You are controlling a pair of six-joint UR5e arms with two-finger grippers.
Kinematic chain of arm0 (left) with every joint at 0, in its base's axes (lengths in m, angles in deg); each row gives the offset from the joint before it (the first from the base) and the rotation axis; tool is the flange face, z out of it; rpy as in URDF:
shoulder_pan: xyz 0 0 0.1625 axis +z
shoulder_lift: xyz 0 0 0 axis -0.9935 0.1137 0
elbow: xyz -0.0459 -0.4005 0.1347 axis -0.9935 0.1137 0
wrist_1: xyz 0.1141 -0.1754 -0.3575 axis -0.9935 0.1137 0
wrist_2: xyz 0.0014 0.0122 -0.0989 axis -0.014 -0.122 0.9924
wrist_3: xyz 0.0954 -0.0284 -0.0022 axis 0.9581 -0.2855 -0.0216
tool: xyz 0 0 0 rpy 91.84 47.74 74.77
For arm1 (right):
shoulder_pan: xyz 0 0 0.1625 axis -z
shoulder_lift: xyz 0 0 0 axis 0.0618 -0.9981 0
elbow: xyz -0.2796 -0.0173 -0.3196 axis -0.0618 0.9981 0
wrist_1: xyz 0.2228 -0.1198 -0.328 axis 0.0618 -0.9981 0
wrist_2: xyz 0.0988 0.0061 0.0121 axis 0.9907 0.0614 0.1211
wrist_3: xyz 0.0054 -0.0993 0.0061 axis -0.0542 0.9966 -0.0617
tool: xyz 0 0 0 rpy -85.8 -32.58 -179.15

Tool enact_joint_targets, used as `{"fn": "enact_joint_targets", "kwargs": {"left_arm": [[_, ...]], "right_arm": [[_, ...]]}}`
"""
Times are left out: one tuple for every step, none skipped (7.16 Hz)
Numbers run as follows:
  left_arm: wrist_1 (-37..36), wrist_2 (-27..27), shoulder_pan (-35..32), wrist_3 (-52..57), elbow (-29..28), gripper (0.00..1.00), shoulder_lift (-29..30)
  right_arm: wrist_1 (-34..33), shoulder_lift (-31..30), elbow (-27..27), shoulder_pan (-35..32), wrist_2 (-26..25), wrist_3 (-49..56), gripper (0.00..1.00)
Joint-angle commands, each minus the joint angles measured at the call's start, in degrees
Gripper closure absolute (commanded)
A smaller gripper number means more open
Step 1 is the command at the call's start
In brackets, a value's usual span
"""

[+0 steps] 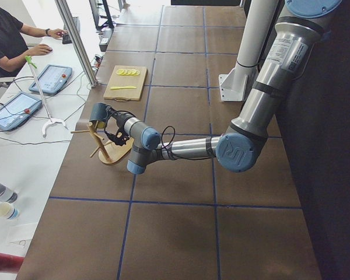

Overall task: Hang cup on storage rack
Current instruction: 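Move the mug up to the rack and hook its handle onto a peg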

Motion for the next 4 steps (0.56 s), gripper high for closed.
{"fn": "enact_joint_targets", "kwargs": {"left_arm": [[0.4,0.0,-0.1,0.0,-2.0,0.99,0.6],[0.5,0.0,-0.2,0.0,-2.5,0.94,1.0],[1.4,0.1,-0.1,0.0,-3.5,0.92,1.0],[1.5,0.5,-0.2,0.0,-3.6,0.92,1.0]], "right_arm": [[0.0,0.0,-0.3,-0.2,0.0,0.0,0.00],[-0.4,-0.1,-1.0,-0.3,0.0,0.0,0.00],[-0.5,-0.1,-1.2,-0.3,0.0,0.0,0.00],[-0.6,-0.1,-1.5,-0.4,0.0,-0.1,0.00]]}}
